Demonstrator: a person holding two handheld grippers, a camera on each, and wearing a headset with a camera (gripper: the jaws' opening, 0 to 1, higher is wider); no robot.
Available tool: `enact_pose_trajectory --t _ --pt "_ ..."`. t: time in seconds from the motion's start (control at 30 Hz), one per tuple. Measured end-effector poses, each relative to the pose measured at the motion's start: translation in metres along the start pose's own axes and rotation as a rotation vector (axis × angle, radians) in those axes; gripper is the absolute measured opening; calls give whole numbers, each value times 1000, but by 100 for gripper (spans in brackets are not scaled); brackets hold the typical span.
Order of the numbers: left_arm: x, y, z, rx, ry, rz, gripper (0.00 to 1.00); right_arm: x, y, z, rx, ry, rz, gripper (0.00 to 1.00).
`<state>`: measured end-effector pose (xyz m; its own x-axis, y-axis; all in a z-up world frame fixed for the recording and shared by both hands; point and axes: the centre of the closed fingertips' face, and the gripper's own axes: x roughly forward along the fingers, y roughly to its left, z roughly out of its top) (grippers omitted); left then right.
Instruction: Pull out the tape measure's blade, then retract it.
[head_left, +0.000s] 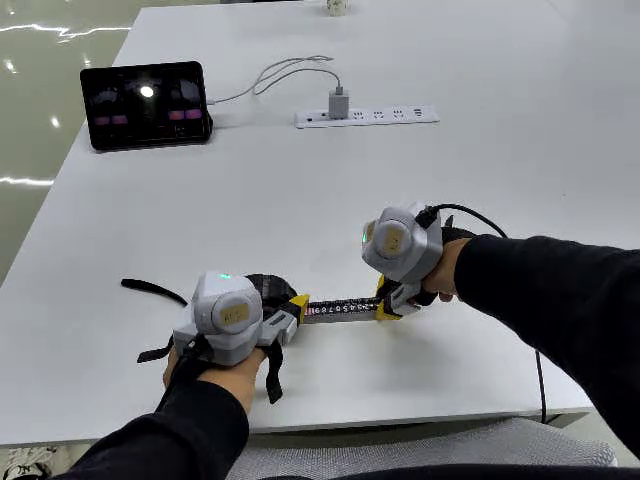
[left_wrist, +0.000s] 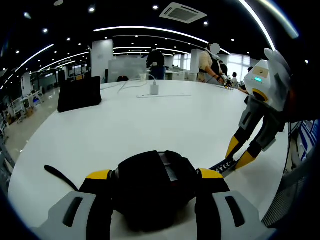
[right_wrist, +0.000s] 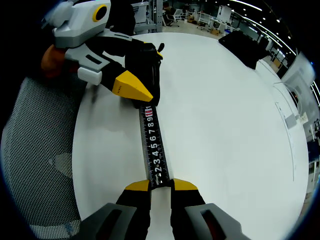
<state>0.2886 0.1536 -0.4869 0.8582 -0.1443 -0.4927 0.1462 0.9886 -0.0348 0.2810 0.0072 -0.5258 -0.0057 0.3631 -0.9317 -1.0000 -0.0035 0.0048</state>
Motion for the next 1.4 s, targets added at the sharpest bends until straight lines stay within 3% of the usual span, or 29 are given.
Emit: enact_pose_trajectory --t 0.3,0.77,1.2,1.4 --pt "0 -1 0 2 -5 -6 62 2 4 5 -29 -13 6 11" --pt "0 -2 1 7 -10 -15 62 3 5 13 30 -41 18 11" --pt "0 -2 0 6 -7 -16 62 6 7 18 -12 -56 15 11" --pt "0 -1 0 1 -5 -18 62 7 6 22 11 -79 19 11"
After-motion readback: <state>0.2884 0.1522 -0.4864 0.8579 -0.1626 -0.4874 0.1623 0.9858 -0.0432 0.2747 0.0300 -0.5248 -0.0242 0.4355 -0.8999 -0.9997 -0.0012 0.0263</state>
